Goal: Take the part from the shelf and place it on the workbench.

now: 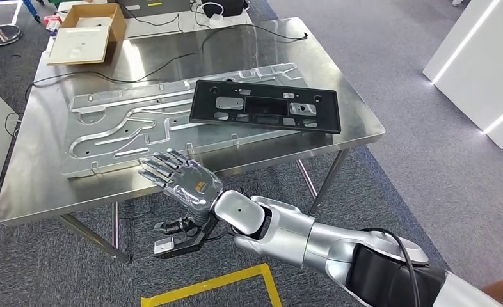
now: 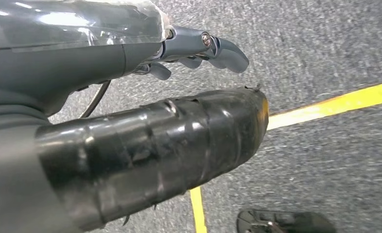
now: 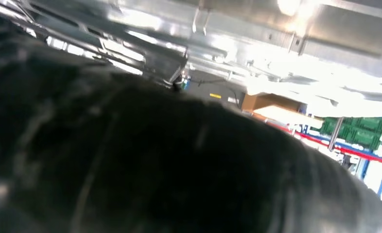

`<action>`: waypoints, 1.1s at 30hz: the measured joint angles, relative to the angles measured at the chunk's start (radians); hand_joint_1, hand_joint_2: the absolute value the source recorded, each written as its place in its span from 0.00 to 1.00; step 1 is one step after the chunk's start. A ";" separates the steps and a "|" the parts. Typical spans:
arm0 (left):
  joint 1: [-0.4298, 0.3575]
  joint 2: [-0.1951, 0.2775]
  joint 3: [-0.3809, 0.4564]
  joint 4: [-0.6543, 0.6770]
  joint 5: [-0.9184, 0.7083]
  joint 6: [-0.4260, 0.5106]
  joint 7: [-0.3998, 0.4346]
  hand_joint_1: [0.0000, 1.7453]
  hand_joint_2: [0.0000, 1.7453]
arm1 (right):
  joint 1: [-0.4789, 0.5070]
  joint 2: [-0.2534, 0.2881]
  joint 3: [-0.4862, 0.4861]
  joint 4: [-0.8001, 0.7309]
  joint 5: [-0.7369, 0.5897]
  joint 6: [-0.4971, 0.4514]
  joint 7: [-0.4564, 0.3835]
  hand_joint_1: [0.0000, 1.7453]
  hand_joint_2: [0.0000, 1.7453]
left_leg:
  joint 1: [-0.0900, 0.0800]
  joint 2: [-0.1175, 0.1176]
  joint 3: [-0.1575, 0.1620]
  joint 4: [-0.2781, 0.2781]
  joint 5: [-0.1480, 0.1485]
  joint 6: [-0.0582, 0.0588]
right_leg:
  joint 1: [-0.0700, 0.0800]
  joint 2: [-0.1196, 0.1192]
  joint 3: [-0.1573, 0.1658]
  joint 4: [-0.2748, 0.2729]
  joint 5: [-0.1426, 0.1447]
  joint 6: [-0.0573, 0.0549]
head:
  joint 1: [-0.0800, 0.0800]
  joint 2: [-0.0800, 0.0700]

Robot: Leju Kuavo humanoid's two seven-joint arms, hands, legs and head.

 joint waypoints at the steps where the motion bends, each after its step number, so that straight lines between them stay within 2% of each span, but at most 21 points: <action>1: 0.000 0.000 0.000 0.000 0.000 0.000 0.000 0.00 0.00 | 0.000 -0.001 0.001 0.000 0.000 0.000 0.000 0.00 0.00 | -0.002 0.000 -0.012 0.004 0.007 -0.002 | 0.002 0.000 0.052 -0.061 0.019 -0.006 | 0.000 0.000; 3: 0.000 -0.001 0.000 0.000 0.000 0.000 0.000 0.00 0.00 | -0.003 -0.001 0.002 0.000 0.000 -0.001 0.000 0.00 0.00 | -0.005 -0.001 -0.029 0.013 0.019 -0.009 | 0.010 -0.001 0.150 -0.196 0.021 -0.019 | -0.001 0.000; 5: 0.000 -0.001 0.000 0.000 -0.001 0.000 0.000 0.00 0.00 | -0.005 -0.001 0.002 -0.001 0.000 -0.003 0.000 0.00 0.00 | -0.004 -0.001 -0.035 0.017 0.031 -0.020 | 0.017 -0.001 0.184 -0.257 0.009 -0.027 | 0.000 0.000; 7: 0.000 -0.001 0.000 0.000 -0.001 -0.001 0.000 0.00 0.00 | -0.005 -0.002 0.003 0.000 0.000 -0.003 0.000 0.00 0.00 | -0.003 -0.003 -0.038 0.016 0.039 -0.032 | 0.015 -0.004 0.176 -0.267 0.025 -0.034 | 0.000 0.000; 8: 0.001 -0.001 0.001 0.000 -0.001 -0.001 0.000 0.00 0.00 | -0.005 -0.002 0.004 0.000 0.000 -0.003 0.000 0.00 0.00 | -0.002 -0.004 -0.045 0.025 0.027 -0.038 | 0.012 -0.006 0.170 -0.271 0.035 -0.041 | -0.001 0.000; 10: 0.001 -0.001 0.002 0.000 0.000 -0.001 -0.001 0.00 0.00 | -0.006 -0.001 0.004 0.000 0.000 -0.003 0.000 0.00 0.00 | 0.003 -0.005 -0.073 0.098 -0.048 -0.050 | 0.005 -0.010 0.152 -0.277 0.057 -0.051 | -0.001 0.000; 12: 0.001 -0.001 0.002 0.000 0.000 -0.001 -0.001 0.00 0.00 | -0.004 0.000 0.004 0.000 0.000 -0.003 0.000 0.00 0.00 | 0.011 -0.005 -0.109 0.228 -0.136 -0.063 | 0.004 -0.011 0.127 -0.275 0.077 -0.053 | -0.002 0.000; 13: 0.001 -0.001 0.002 0.000 0.000 -0.001 -0.001 0.00 0.00 | -0.003 0.000 0.004 0.000 0.000 -0.003 0.000 0.00 0.00 | 0.014 -0.005 -0.116 0.277 -0.153 -0.068 | 0.004 -0.012 0.114 -0.274 0.085 -0.051 | -0.002 0.000; 14: 0.002 -0.001 0.002 0.000 0.000 -0.001 -0.001 0.00 0.00 | -0.002 0.000 0.005 0.000 0.000 -0.003 0.000 0.00 0.00 | 0.018 -0.005 -0.108 0.297 -0.149 -0.072 | 0.003 -0.012 0.101 -0.271 0.093 -0.049 | -0.002 0.000; 15: 0.002 -0.001 0.002 0.000 0.000 -0.001 -0.001 0.00 0.00 | -0.001 0.000 0.005 0.000 0.000 -0.003 0.000 0.00 0.00 | 0.021 -0.004 -0.081 0.279 -0.129 -0.075 | 0.001 -0.012 0.089 -0.268 0.100 -0.045 | -0.002 0.000; 16: 0.002 -0.001 0.002 0.000 0.000 -0.001 -0.001 0.00 0.00 | -0.001 0.000 0.006 0.000 0.000 -0.003 0.000 0.00 0.00 | 0.023 -0.004 -0.035 0.223 -0.105 -0.076 | 0.000 -0.013 0.079 -0.263 0.105 -0.041 | -0.002 0.000; 18: 0.000 -0.001 0.002 0.000 0.000 -0.002 -0.001 0.00 0.00 | -0.001 0.000 0.008 0.000 0.000 -0.003 0.000 0.00 0.00 | 0.023 -0.004 0.065 0.083 -0.090 -0.072 | -0.001 -0.013 0.066 -0.256 0.113 -0.030 | -0.002 0.000; 20: -0.001 0.000 0.002 0.000 0.000 -0.002 -0.003 0.00 0.00 | -0.002 -0.001 0.009 0.000 0.001 -0.003 0.000 0.00 0.00 | 0.018 -0.007 0.108 0.013 -0.098 -0.060 | 0.000 -0.013 0.062 -0.253 0.123 -0.017 | -0.002 0.000; 23: 0.000 0.000 0.002 0.000 0.000 -0.002 -0.004 0.00 0.00 | -0.003 -0.002 0.012 0.000 0.003 -0.003 0.000 0.00 0.00 | 0.018 -0.005 0.100 0.003 -0.081 -0.033 | -0.001 -0.011 0.056 -0.247 0.124 0.001 | -0.002 0.000; 25: -0.001 -0.001 0.002 0.000 0.000 -0.002 -0.004 0.00 0.00 | -0.003 -0.004 0.013 0.000 0.003 -0.003 0.000 0.00 0.00 | 0.020 -0.001 0.086 -0.003 -0.062 -0.012 | -0.002 -0.007 0.030 -0.182 0.061 0.007 | -0.001 0.000; 27: -0.001 -0.001 0.002 0.000 0.000 -0.003 -0.005 0.00 0.00 | -0.002 -0.005 0.015 0.000 0.004 -0.003 0.000 0.00 0.00 | 0.016 0.000 0.065 -0.002 -0.048 -0.003 | -0.002 -0.004 -0.012 -0.059 -0.023 0.009 | -0.001 0.000; 28: -0.001 -0.001 0.002 0.000 0.000 -0.003 -0.006 0.00 0.00 | -0.001 -0.006 0.017 0.001 0.006 -0.003 0.000 0.00 0.00 | 0.013 0.000 0.053 0.000 -0.041 -0.002 | -0.002 -0.004 -0.024 -0.008 -0.044 0.010 | -0.001 0.000; 29: 0.000 -0.001 0.002 0.000 0.000 -0.004 -0.006 0.00 0.00 | 0.001 -0.008 0.019 0.001 0.007 -0.003 0.000 0.00 0.00 | 0.011 0.000 0.042 0.003 -0.035 -0.002 | -0.001 -0.004 -0.023 0.017 -0.045 0.009 | -0.001 0.000; 30: 0.000 -0.001 0.002 0.000 0.000 -0.004 -0.007 0.00 0.00 | 0.001 -0.009 0.020 0.002 0.009 -0.003 0.000 0.00 0.00 | 0.009 0.000 0.031 0.007 -0.030 -0.003 | 0.000 -0.004 -0.003 0.004 -0.029 0.007 | -0.001 0.000; 31: 0.000 -0.001 0.002 0.000 0.000 -0.004 -0.007 0.00 0.00 | 0.002 -0.009 0.021 0.002 0.010 -0.003 0.000 0.00 0.00 | 0.007 0.000 0.021 0.012 -0.025 -0.004 | 0.001 -0.004 0.036 -0.045 -0.002 0.002 | -0.001 0.000; 33: 0.000 -0.002 0.002 0.000 0.000 -0.004 -0.007 0.00 0.00 | 0.000 -0.010 0.022 0.001 0.012 -0.003 0.000 0.00 0.00 | 0.004 -0.001 0.007 0.020 -0.018 -0.009 | 0.006 -0.003 0.126 -0.182 0.025 -0.012 | -0.002 0.000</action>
